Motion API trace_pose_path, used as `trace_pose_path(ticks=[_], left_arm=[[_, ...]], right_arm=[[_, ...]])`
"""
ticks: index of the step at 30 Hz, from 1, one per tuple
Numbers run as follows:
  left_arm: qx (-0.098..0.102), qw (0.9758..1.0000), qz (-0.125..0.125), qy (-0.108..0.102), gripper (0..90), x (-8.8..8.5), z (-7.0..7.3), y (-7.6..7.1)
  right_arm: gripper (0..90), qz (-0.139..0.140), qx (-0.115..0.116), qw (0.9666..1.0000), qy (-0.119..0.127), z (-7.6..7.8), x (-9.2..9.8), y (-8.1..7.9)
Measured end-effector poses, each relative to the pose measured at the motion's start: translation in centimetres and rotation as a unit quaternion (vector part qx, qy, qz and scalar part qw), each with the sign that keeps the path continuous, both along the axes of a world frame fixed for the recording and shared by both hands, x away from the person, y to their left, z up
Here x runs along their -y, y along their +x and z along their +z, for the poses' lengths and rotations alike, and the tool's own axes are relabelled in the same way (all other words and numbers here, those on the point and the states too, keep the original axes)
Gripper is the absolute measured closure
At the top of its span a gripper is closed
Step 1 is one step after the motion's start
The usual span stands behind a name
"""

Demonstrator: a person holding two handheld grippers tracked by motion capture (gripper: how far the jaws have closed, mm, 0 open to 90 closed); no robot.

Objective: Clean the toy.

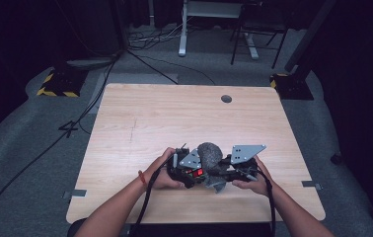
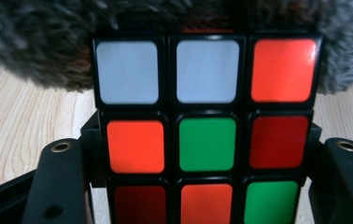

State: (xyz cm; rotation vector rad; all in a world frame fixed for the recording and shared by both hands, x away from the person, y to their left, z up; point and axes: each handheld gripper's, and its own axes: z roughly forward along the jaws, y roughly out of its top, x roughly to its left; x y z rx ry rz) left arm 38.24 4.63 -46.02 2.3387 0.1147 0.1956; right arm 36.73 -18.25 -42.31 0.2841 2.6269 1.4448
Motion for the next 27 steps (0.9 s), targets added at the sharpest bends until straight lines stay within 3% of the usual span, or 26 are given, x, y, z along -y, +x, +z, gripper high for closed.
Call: trace_pose_path(ticks=[6,7,9,11,13,14,17,19,27], left_arm=[[0.005,0.9998,0.006,-0.019,33.3,-0.5,0.4,0.0],[0.004,0.9994,0.007,-0.034,33.3,-0.9,1.0,0.0],[0.003,0.9992,0.007,-0.041,33.3,-1.1,1.1,0.0],[-0.002,0.9977,0.006,-0.067,33.3,-1.5,1.6,0.0],[-0.002,0.9972,0.006,-0.074,33.3,-1.5,1.7,0.0],[-0.006,0.9961,0.004,-0.088,33.4,-1.6,1.9,0.0],[-0.003,0.9956,0.005,-0.093,33.3,-1.6,2.0,0.0],[-0.001,0.9962,0.009,-0.087,33.3,-1.6,1.8,0.0],[-0.005,0.9974,0.003,-0.072,33.0,-1.6,1.6,0.1]], right_arm=[[71.1,-0.025,-0.005,0.9993,-0.026,-0.4,0.7,0.6],[71.1,-0.031,-0.012,0.9992,-0.024,-0.6,1.1,0.8],[71.1,-0.035,-0.018,0.9989,-0.027,-0.8,1.4,1.0],[71.1,-0.045,-0.03,0.9979,-0.037,-1.4,1.8,1.5],[71.1,-0.045,-0.03,0.9977,-0.04,-1.6,1.8,1.6],[71.1,-0.045,-0.029,0.9971,-0.055,-2.0,1.7,1.6],[71.1,-0.035,-0.037,0.9971,-0.057,-2.5,1.4,1.5],[71.1,-0.023,-0.041,0.9982,-0.037,-2.3,1.3,1.4],[71.0,-0.008,-0.023,0.9997,-0.006,-1.7,1.8,0.9]])
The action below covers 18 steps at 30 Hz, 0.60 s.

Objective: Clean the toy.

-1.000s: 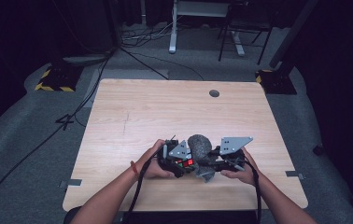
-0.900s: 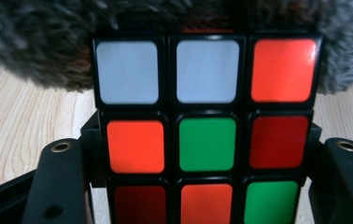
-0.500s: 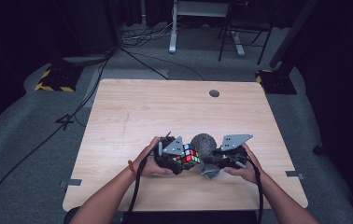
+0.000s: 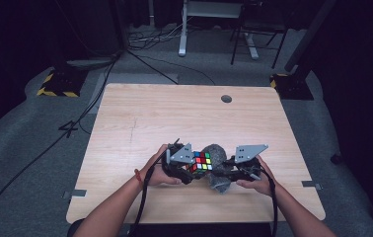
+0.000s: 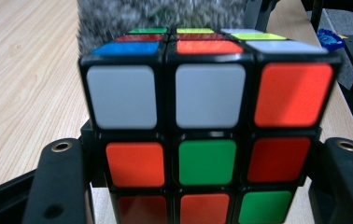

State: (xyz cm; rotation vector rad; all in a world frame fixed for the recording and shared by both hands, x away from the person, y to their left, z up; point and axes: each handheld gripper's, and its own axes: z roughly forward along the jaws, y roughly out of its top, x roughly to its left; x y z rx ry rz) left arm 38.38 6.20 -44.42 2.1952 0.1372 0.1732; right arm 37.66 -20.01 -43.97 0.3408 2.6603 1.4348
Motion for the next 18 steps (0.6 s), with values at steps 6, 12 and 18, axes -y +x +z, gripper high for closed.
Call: trace_pose_path(ticks=[6,12,18], left_arm=[[-0.007,0.9998,-0.005,0.017,32.9,0.2,-0.4,0.1],[0.003,0.999,-0.012,0.044,33.0,0.6,-0.7,-0.1],[0.009,0.9993,-0.007,0.036,33.3,0.8,-0.7,-0.3]], right_arm=[[71.1,0.002,0.008,0.9999,0.014,0.4,0.1,-0.2],[71.2,0.002,0.018,0.9995,0.024,1.2,0.2,-0.4],[71.5,-0.002,0.023,0.9993,0.028,1.6,0.1,-0.7]])
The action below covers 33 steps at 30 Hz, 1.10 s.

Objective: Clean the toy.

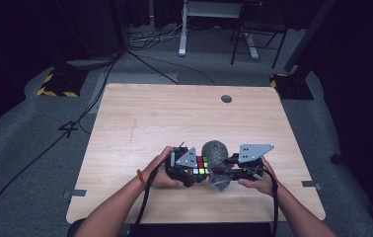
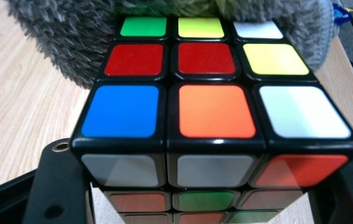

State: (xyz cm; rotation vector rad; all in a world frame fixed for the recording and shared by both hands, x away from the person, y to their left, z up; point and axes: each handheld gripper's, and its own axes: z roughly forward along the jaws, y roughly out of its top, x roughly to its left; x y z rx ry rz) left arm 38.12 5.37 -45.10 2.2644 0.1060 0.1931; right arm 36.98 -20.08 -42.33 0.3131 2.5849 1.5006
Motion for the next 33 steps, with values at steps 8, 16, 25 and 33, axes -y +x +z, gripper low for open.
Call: trace_pose_path(ticks=[8,16,25,33], left_arm=[[0.0,0.9989,-0.001,-0.048,33.3,-0.7,1.1,0.0],[-0.009,0.9996,0.013,-0.023,33.1,-0.3,0.1,0.4],[-0.009,0.9999,0.0,-0.009,33.2,0.6,-0.6,-0.1],[-0.007,0.9986,-0.012,-0.052,33.2,0.0,1.0,-0.5]], right_arm=[[71.7,-0.01,-0.019,0.9991,-0.037,-1.6,-0.6,0.5],[71.8,-0.006,-0.014,0.9998,-0.013,-1.0,-0.1,0.4],[72.0,-0.025,-0.003,0.9996,-0.01,-0.4,0.4,0.5],[72.0,-0.024,-0.017,0.9985,-0.047,-1.8,-0.4,0.7]])
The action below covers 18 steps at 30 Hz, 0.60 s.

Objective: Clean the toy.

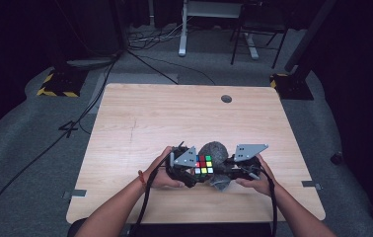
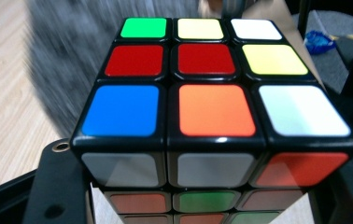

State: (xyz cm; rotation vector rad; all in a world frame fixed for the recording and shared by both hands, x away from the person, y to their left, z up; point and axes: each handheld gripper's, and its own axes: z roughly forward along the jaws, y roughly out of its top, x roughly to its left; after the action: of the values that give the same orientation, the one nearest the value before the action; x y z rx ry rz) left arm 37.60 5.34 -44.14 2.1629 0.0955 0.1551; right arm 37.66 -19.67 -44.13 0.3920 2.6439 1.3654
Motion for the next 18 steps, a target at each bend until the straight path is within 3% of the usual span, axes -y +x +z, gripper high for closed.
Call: trace_pose_path(ticks=[4,8,18], left_arm=[[-0.002,1.0,0.006,-0.003,33.1,-0.2,0.0,0.3],[-0.003,0.9998,0.011,0.016,32.7,0.0,-0.6,0.5],[0.004,0.9986,0.017,0.05,31.8,0.6,-1.4,0.5]], right_arm=[[72.0,0.008,-0.002,0.9999,0.01,0.0,0.0,-0.1],[72.0,0.013,0.006,0.9991,0.039,0.8,0.6,-0.4],[72.0,0.014,0.008,0.998,0.061,1.4,0.9,-0.5]])
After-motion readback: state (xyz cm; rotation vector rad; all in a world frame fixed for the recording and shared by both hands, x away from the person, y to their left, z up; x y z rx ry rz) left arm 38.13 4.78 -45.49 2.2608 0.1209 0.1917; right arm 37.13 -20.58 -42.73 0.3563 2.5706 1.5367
